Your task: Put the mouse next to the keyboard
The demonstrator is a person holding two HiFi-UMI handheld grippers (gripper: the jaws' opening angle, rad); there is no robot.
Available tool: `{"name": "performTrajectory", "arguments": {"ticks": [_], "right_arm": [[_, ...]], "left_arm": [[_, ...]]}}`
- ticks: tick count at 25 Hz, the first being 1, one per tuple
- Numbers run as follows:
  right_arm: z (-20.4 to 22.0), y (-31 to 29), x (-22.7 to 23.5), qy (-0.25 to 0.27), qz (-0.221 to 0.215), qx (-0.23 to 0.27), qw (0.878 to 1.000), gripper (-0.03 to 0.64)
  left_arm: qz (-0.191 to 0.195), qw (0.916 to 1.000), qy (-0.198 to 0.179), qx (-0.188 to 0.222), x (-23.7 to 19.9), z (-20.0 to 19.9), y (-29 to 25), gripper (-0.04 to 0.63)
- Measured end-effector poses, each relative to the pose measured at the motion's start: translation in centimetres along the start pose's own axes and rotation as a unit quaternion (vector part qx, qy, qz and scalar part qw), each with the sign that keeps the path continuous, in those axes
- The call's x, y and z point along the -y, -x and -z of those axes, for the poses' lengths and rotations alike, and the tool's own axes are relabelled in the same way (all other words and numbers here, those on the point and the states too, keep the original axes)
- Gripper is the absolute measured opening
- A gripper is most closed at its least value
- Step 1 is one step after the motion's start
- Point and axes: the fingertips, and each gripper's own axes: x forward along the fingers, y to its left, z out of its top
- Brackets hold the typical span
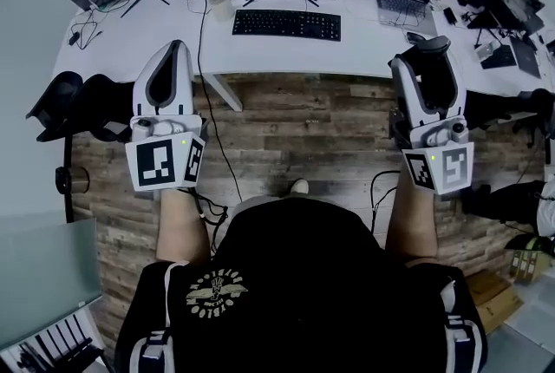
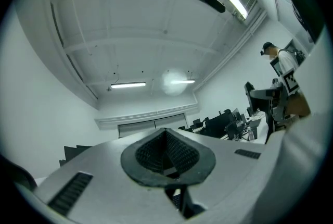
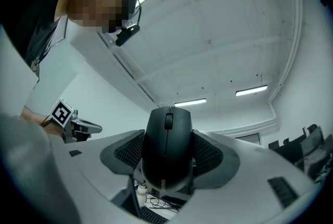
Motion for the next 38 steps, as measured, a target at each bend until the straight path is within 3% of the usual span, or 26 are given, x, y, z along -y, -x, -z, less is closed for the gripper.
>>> {"name": "performTrajectory", "arguments": {"ticks": [7,13,25,34,38], "right_arm": [[0.5,-0.2,2.8,-0.008,0.003,0.004,1.000,0.287],[1.2,0.4,4.3,-0.013,0.011,-0.003,1.000,0.287],[2.7,1.0,4.6,0.002,0.022,-0.021,1.000,0.287],[3.1,0.2,5.0,0.000,0.024,-0.026,0.999,0.287],[3.6,-1.0,5.2,-0.003,0.023,-0.026,0.999,0.287]], "left_arm": [[0.003,0.9999,0.012,-0.004,1.7,-0.5,-1.9,0.002],[0.004,1.0000,0.000,-0.003,2.8,-0.9,-2.6,0.002],[0.041,0.9990,0.020,-0.002,4.9,1.5,-4.5,0.002],[0.046,0.9988,-0.013,0.005,5.1,1.5,-6.0,0.002],[0.047,0.9989,-0.004,0.000,4.5,2.2,-7.0,0.002]]}}
